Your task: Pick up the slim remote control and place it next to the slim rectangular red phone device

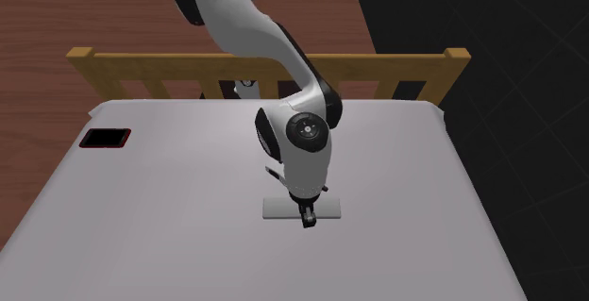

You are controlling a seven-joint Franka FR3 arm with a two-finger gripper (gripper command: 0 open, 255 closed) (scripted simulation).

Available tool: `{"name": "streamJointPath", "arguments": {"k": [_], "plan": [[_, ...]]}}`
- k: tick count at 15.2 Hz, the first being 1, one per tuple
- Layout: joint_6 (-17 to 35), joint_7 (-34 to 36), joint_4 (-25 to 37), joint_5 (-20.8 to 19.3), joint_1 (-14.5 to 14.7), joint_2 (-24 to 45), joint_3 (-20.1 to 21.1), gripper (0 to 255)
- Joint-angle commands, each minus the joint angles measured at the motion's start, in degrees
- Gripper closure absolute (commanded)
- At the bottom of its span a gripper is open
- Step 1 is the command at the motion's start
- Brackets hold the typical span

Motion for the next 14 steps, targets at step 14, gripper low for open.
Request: {"name": "streamJointPath", "arguments": {"k": [14], "plan": [[-8.0,-2.7,3.8,2.9,-1.8,-4.8,1.4,255]]}}
